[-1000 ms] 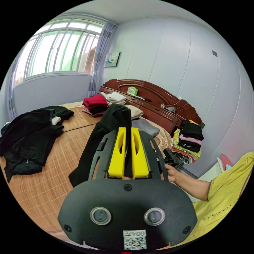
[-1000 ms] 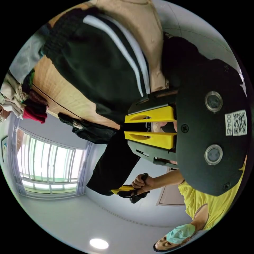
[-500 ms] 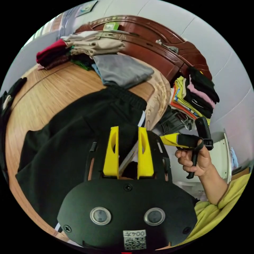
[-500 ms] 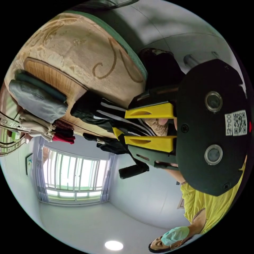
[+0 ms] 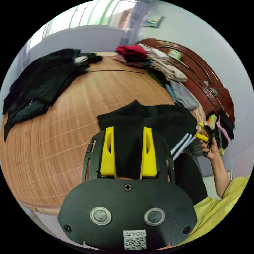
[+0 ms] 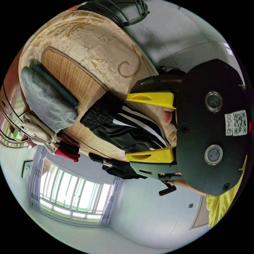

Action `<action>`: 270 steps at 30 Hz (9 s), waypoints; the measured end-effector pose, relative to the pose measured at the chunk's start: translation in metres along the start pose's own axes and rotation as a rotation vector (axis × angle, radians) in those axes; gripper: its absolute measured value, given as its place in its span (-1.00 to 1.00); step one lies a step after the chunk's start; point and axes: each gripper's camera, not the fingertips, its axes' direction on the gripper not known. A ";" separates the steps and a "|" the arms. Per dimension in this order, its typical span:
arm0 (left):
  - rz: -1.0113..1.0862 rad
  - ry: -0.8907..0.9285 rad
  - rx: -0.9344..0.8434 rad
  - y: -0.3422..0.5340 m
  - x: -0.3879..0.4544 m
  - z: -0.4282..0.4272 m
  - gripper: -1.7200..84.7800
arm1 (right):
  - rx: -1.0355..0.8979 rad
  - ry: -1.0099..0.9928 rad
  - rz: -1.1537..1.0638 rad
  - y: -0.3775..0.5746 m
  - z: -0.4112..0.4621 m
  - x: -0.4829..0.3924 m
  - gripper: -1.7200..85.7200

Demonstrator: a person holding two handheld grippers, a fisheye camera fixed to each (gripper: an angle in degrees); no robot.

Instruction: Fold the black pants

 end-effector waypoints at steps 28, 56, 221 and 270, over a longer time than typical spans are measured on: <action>-0.462 0.162 0.054 0.256 0.001 -0.036 -0.79 | -0.329 0.619 -0.661 -0.081 0.225 -0.288 -0.60; 0.379 -0.074 0.095 0.301 0.257 -0.091 -0.67 | -0.526 0.503 -0.675 0.109 0.155 -0.370 -0.98; 0.201 0.162 -0.084 0.085 0.268 -0.025 -0.95 | -0.795 -0.052 -1.164 0.041 0.148 -0.157 -0.71; 0.434 0.207 -0.072 0.175 0.275 -0.064 -0.69 | -0.714 0.802 -0.972 0.097 0.197 -0.424 -0.98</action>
